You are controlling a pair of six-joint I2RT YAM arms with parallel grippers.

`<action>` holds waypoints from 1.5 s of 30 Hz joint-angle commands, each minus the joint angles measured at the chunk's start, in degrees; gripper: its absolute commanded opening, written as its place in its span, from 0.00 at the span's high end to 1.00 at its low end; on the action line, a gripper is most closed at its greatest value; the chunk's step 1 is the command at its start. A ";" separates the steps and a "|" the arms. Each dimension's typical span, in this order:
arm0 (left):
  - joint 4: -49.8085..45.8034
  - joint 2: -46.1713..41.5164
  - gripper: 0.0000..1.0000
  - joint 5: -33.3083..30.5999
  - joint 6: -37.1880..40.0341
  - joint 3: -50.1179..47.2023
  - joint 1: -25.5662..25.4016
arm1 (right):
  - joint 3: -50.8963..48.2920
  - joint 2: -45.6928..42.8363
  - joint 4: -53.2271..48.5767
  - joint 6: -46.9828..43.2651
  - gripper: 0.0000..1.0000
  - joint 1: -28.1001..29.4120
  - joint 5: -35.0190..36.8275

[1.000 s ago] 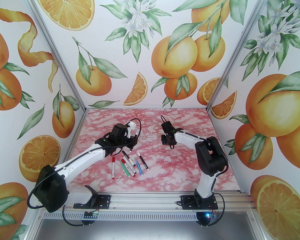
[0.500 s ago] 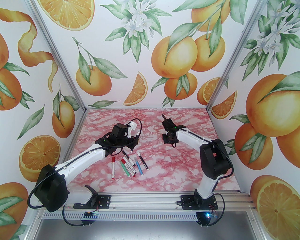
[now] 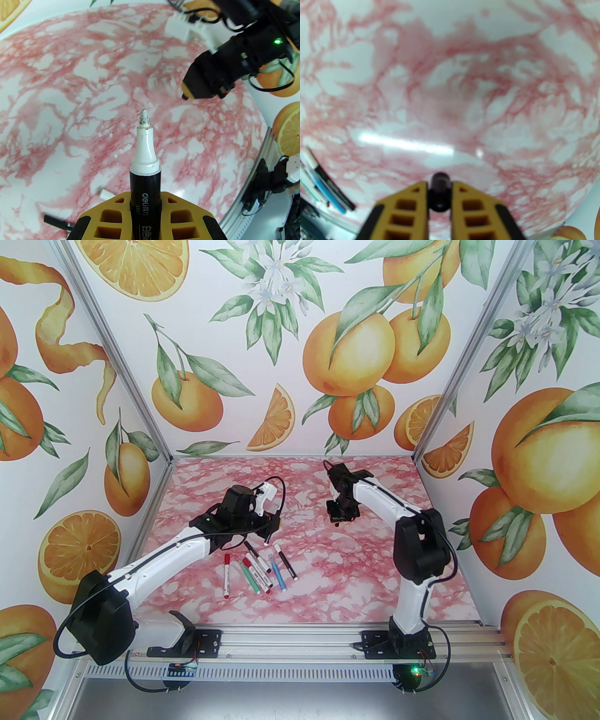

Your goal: Open the pen caps

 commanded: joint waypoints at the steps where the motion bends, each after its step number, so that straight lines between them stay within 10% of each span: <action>1: 2.02 -2.47 0.96 1.24 0.62 0.03 0.54 | 2.37 3.06 -3.96 -1.58 0.83 -0.42 -2.65; 45: -0.72 -2.70 0.95 -1.25 -1.16 -0.35 0.78 | 4.07 6.31 6.40 2.65 0.69 -2.09 -1.24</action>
